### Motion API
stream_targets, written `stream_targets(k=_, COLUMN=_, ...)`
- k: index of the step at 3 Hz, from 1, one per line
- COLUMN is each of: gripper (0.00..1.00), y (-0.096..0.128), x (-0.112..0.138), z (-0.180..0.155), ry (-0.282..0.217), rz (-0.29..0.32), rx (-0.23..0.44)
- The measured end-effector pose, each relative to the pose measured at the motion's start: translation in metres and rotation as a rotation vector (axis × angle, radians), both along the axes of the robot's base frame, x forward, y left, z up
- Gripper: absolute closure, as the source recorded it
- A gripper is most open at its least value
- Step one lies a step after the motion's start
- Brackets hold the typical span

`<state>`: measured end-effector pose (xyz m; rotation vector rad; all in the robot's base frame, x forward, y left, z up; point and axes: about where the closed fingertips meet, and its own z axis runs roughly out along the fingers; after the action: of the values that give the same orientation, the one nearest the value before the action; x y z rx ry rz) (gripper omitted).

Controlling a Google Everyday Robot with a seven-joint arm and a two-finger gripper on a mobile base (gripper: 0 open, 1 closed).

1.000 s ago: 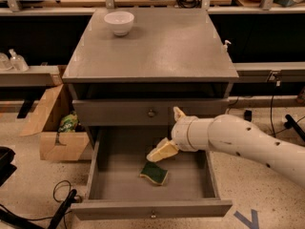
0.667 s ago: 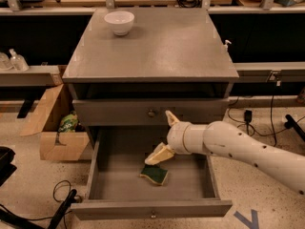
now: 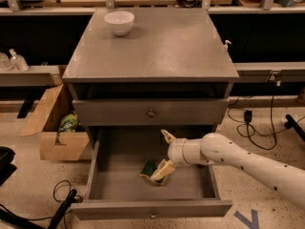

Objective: Pick sponge from middle drawer and place on counter

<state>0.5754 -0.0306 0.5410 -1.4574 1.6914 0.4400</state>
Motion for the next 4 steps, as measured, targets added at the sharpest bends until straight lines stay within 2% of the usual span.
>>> stream_targets(k=1, gripper=0.00, y=-0.002, x=-0.002, z=-0.040, ry=0.051, rz=0.036, rx=-0.058)
stream_targets(k=2, gripper=0.00, y=-0.003, x=0.005, z=-0.079, ry=0.092, rz=0.046, rx=-0.128)
stream_targets(k=4, gripper=0.00, y=-0.008, x=0.011, z=-0.143, ry=0.180, rz=0.035, rx=-0.217)
